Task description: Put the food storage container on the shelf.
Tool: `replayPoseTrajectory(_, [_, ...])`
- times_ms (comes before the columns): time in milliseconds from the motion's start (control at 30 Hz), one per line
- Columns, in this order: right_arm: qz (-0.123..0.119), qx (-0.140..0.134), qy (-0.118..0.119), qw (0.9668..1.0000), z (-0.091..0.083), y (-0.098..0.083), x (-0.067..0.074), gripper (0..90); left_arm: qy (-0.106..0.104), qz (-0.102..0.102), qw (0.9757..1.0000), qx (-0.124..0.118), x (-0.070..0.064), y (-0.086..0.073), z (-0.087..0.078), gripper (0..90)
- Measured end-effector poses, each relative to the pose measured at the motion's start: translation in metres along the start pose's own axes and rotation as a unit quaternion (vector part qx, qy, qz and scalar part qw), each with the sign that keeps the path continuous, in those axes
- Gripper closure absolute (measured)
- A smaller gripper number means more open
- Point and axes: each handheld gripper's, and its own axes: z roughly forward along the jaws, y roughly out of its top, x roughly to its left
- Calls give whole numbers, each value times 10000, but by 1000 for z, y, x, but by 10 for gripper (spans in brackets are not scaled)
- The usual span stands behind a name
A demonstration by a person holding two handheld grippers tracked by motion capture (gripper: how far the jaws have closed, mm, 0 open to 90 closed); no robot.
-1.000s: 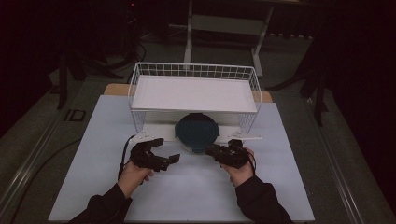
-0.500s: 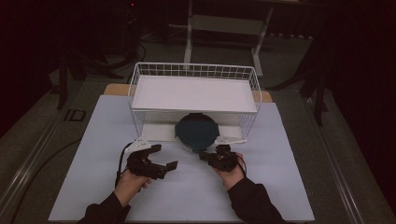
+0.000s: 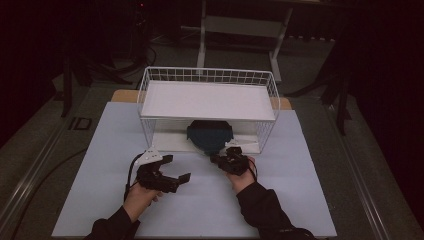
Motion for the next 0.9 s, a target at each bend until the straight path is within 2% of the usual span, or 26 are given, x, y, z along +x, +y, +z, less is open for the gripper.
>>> replayPoseTrajectory(367, [76, -132, -106, 9998, 14, 10, -6, 898, -8, 21, 10000, 10, 0, -1, 0, 3])
replayPoseTrajectory(433, [-32, -142, -222, 9996, 15, 12, -5, 897, 10, 40, 10000, 16, 0, -1, 0, 3])
replayPoseTrajectory(533, [1, -190, -290, 9994, 17, 15, -7, 897, -6, 32, 10000, 6, -1, -1, 0, 3])
replayPoseTrajectory(633, [71, -213, -281, 9994, 19, 16, -9, 898, 3, 27, 10000, 10, -1, -1, 0, 3])
replayPoseTrajectory(667, [108, -204, -184, 9996, 22, 16, -9, 897, 8, 42, 10000, 16, -1, -2, 0, 3])
replayPoseTrajectory(767, [40, -196, -207, 9996, 24, 15, -8, 877, 4, 45, 10000, 17, -1, -2, 0, 3])
replayPoseTrajectory(833, [94, -185, -147, 9997, 24, 13, -7, 836, 1, 50, 10000, 22, -1, -2, 0, 3])
replayPoseTrajectory(867, [30, -172, -92, 9998, 22, 11, -4, 782, -4, 57, 10000, 0, -1, -1, -1, 3])
replayPoseTrajectory(900, [30, -172, -92, 9998, 22, 11, -4, 782, -4, 57, 10000, 0, -1, -1, -1, 3])
